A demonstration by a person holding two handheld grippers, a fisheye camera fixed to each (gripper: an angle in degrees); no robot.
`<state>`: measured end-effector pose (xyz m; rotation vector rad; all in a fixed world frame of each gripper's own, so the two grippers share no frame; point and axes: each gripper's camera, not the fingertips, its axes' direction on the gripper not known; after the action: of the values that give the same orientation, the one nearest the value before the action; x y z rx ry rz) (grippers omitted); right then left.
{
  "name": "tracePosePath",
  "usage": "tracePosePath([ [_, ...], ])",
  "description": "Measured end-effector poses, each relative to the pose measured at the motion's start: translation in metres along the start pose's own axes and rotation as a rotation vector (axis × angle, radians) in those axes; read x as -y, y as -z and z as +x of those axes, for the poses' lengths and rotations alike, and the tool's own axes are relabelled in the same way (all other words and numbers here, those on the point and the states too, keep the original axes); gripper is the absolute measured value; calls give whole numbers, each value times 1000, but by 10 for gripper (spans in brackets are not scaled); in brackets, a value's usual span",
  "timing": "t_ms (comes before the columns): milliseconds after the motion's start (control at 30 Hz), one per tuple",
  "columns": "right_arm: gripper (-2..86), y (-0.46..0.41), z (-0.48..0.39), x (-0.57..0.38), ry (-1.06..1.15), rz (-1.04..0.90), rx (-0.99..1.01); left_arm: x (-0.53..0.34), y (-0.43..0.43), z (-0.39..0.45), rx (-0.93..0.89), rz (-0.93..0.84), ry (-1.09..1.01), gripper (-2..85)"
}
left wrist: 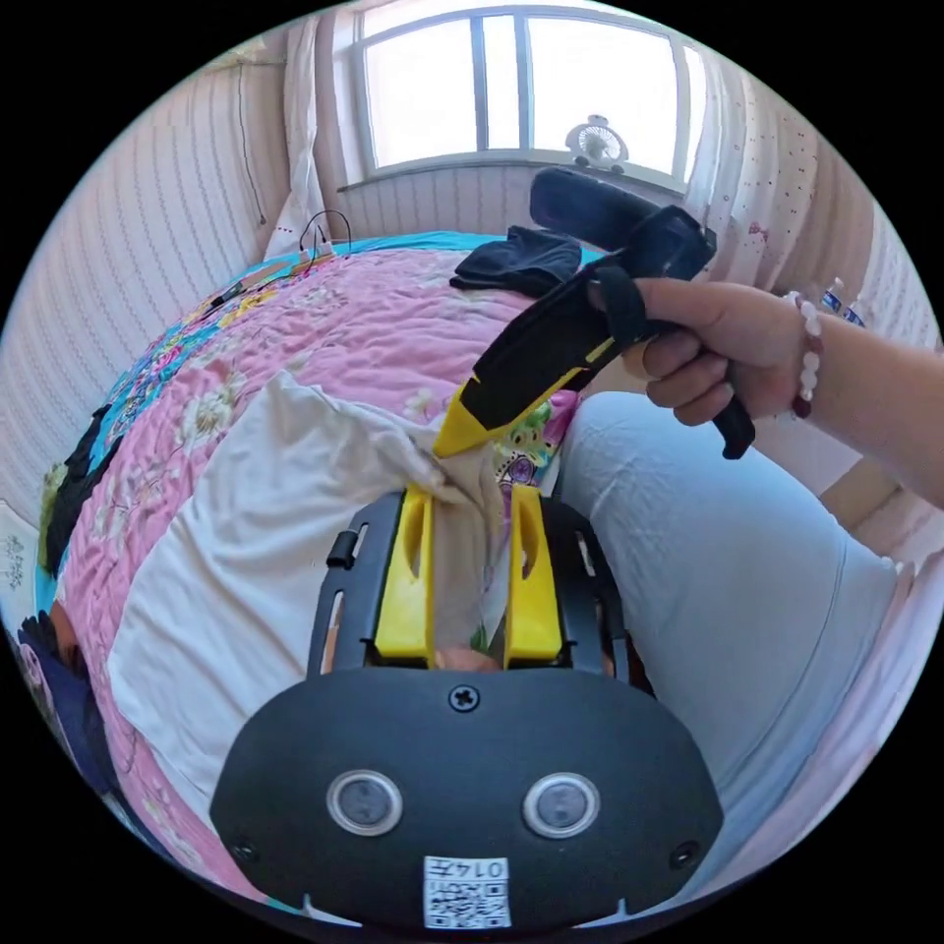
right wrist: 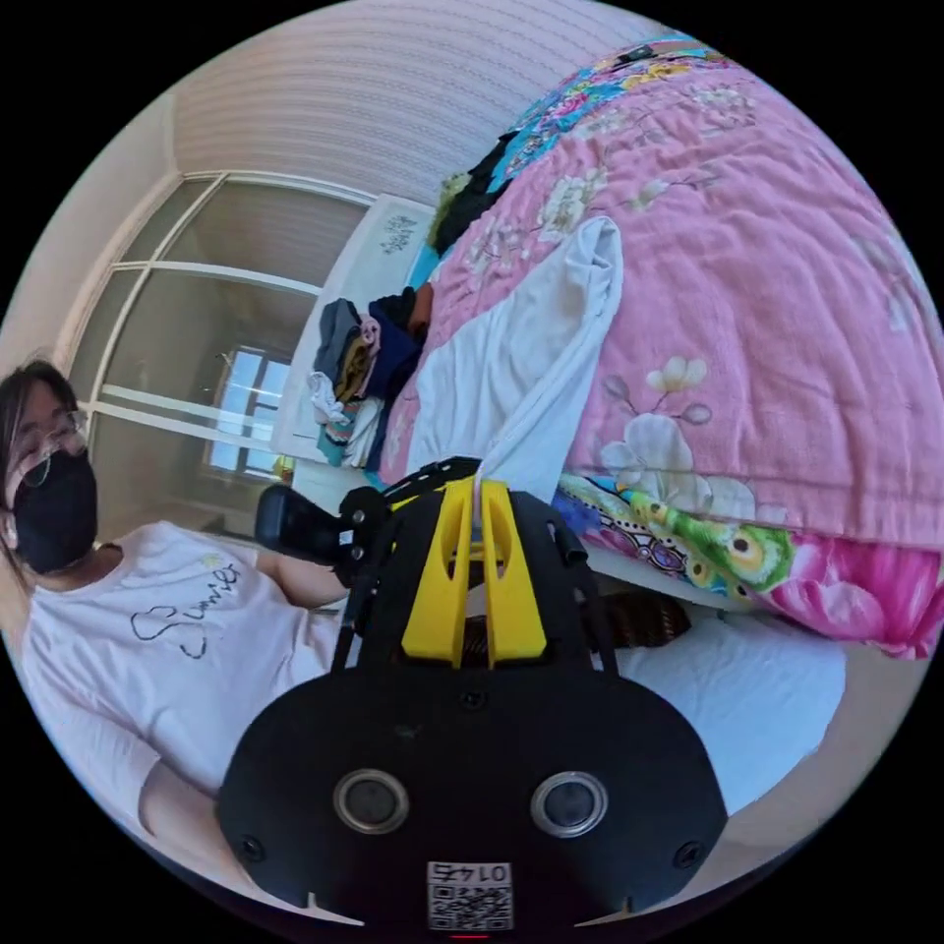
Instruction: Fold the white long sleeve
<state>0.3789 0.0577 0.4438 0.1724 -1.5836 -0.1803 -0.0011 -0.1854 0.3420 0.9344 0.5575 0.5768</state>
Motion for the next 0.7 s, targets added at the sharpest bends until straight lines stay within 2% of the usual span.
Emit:
tracePosePath([
  [67, 32, 16, 3, 6, 59, 29, 0, 4, -1, -11, -23, -32, 45, 23],
  [133, 49, 37, 14, 13, 65, 141, -26, 5, -2, -20, -75, -44, 72, 13],
  [200, 87, 53, 47, 27, -32, 267, -53, 4, 0, -29, -89, -41, 85, 7],
  [300, 134, 52, 92, 50, -145, 338, 12, 4, 4, -34, -72, -44, 73, 3],
  [400, 146, 40, 104, 78, -123, 358, 38, 4, 10, -44, -66, -47, 78, 2],
  [567, 117, 24, 108, 120, -119, 315, 38, 3, 24, -67, -89, -23, 126, 1],
  [700, 40, 20, 112, 133, -171, 290, 122, -5, 46, -90, -70, 34, 150, 1],
])
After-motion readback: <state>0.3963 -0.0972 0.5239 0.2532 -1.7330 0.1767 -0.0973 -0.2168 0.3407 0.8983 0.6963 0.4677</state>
